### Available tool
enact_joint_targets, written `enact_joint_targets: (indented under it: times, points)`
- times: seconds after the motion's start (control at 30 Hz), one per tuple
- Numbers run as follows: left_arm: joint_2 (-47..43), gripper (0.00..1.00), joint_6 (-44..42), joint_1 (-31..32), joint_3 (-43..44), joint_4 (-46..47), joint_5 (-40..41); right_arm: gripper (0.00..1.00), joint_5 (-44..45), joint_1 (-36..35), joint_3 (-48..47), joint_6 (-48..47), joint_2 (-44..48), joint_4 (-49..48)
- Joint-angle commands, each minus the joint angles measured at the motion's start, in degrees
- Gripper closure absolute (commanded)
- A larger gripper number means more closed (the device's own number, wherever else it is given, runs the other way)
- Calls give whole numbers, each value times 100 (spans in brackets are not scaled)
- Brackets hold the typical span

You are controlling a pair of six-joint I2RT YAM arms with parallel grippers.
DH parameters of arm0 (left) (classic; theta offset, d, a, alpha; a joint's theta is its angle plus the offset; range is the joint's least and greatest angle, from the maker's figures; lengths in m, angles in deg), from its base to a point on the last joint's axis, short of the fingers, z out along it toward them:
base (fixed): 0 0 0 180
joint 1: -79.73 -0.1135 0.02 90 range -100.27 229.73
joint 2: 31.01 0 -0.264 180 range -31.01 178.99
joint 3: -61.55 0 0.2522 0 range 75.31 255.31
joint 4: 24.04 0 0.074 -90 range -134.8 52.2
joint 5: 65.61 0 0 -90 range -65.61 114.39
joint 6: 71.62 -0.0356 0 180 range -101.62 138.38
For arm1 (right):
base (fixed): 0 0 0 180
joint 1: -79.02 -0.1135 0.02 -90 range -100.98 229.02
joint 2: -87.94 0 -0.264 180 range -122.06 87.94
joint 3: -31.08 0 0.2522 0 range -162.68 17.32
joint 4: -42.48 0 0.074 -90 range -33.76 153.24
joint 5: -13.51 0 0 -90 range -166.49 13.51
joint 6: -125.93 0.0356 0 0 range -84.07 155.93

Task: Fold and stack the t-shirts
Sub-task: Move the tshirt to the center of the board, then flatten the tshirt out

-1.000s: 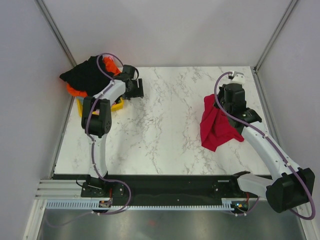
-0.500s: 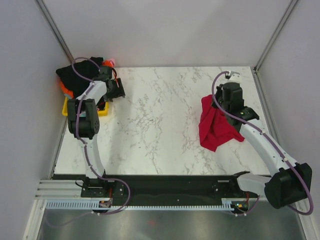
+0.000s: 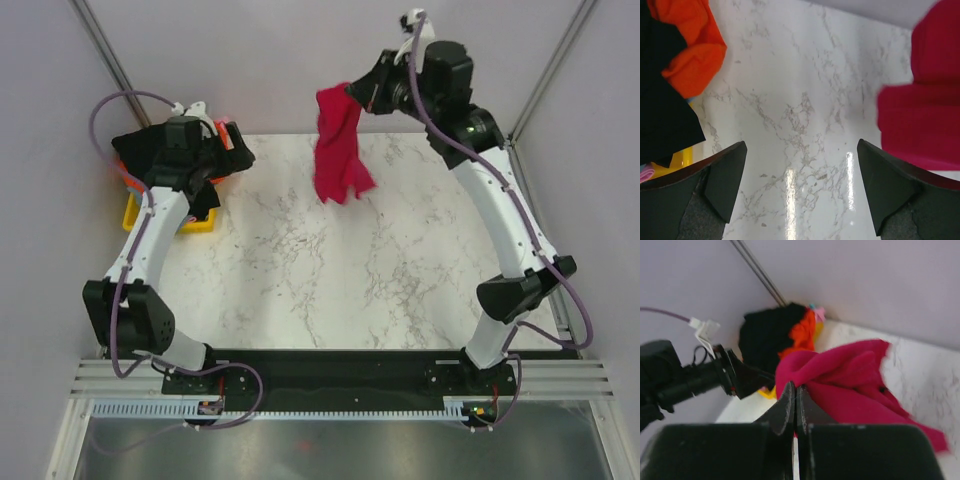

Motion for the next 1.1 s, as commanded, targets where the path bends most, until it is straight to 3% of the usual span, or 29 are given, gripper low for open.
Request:
enact_joint_targets:
  times: [0.0, 0.03, 0.13, 0.17, 0.23, 0.27, 0.3, 0.33, 0.37, 0.53, 0.6, 0.8, 0.83, 0.97, 1.0, 1.07]
  points:
    - [-579, 0, 581, -421, -382, 833, -873, 100, 107, 139, -1186, 308, 421, -20]
    - [-745, 0, 748, -570, -400, 869, -1319, 100, 371, 218, -952, 309, 639, -20]
    - [-1018, 0, 592, -598, -435, 738, -1438, 100, 1417, 367, 31, 256, 1132, -29]
    - [-1211, 0, 495, -598, -540, 694, -1456, 100, 1889, 385, 862, 264, 1473, -73]
    - [-1405, 0, 424, -598, -690, 694, -1561, 91, 2235, 394, 2162, 282, 1756, -143]
    - [-1493, 0, 424, -589, -778, 659, -1648, 81, 2350, 394, 2580, 352, 1975, -204]
    - [-1694, 0, 433, -589, -987, 624, -1684, 31, 2403, 403, 2984, 405, 2056, -248]
    - [-1818, 0, 450, -580, -1120, 510, -1719, 11, 2465, 403, 3371, 440, 2100, -266]
    - [-1950, 0, 564, -571, -1287, 440, -1702, 2, 2474, 403, 4106, 466, 2135, -284]
    - [-3180, 0, 977, -466, -2771, -35, -1010, 2, 2965, 666, 5981, 651, 2222, -108]
    - [-3365, 1, 1022, -387, -3238, -132, -876, 2, 3115, 719, 6213, 678, 2503, -134]
    - [-3146, 7, 977, 351, -3371, -695, 38, 2, 3274, 720, 6302, 563, 3401, 6]
    - [-3077, 8, 1108, 534, -3397, -677, 108, 2, 3213, 720, 6345, 546, 3506, -11]
    - [-2603, 9, 1381, 1019, -3433, -563, 425, 3, 1599, 676, 6556, 274, 3385, -801]
    - [-2514, 9, 1469, 1089, -3459, -528, 590, 3, 1178, 554, 6539, 256, 3271, -933]
    - [-2408, 12, 1628, 1204, -3721, -327, 557, 4, 1313, -156, 6198, 90, 2762, -935]
